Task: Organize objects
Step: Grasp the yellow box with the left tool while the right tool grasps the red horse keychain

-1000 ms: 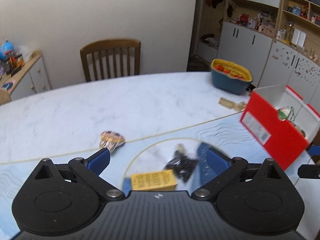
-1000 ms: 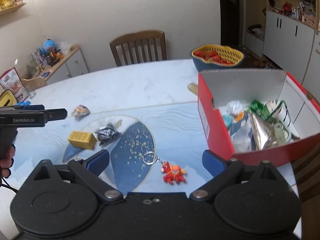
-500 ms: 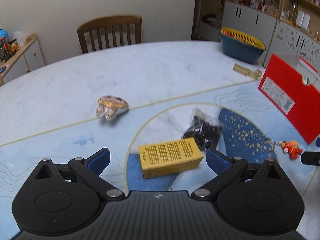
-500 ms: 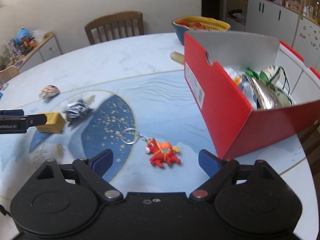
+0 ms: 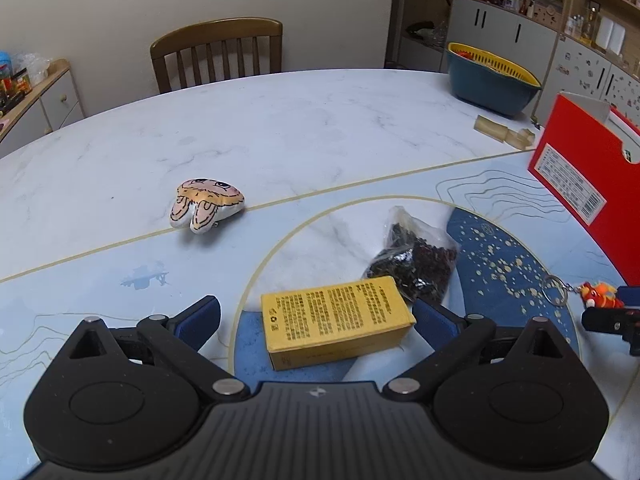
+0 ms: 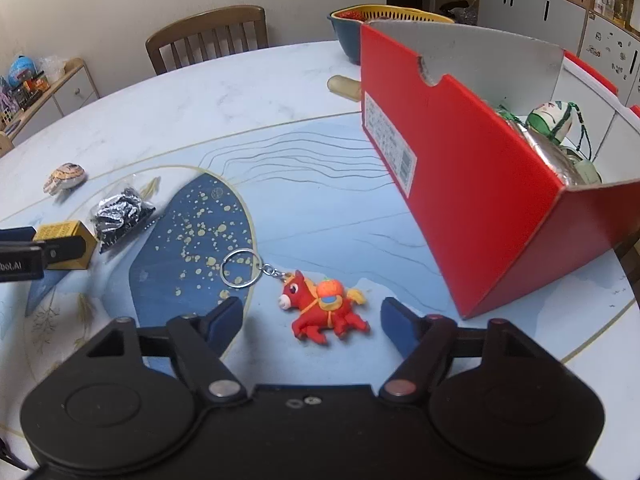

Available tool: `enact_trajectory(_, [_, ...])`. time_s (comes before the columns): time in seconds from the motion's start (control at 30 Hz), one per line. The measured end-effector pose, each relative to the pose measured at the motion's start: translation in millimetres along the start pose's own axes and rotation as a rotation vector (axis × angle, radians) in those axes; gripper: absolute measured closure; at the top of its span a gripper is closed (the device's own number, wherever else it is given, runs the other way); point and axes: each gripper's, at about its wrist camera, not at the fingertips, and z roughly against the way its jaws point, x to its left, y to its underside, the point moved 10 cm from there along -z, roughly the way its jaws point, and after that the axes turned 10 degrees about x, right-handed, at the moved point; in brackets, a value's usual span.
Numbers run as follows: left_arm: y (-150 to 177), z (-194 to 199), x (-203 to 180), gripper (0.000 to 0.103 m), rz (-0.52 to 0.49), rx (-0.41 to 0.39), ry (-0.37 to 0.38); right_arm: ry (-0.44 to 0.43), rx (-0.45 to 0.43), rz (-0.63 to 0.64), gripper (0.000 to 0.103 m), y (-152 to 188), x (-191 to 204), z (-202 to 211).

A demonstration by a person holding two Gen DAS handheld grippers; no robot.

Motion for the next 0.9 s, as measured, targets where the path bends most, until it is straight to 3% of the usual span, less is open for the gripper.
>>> enact_trajectory(0.2, [-2.0,0.5,-2.2,0.008,-0.007,-0.007,0.005,0.019,-0.010,0.030,0.039,-1.5,2.2,0.4])
enact_trajectory(0.4, [-2.2,4.2,-11.4,0.027,-0.040,-0.016,0.010,0.045,-0.012,0.041,0.052,-2.6,1.1,1.0])
enact_trajectory(0.47, [-1.7,4.6,-13.3,0.028,-0.056,-0.013,-0.006,0.045,-0.013,0.042,0.056,-2.4,0.9,1.5])
enact_trajectory(0.9, [2.7,25.8,-18.1,0.028,-0.039,0.022,0.000,0.010,-0.014,0.046,0.058,-0.1,7.6,26.0])
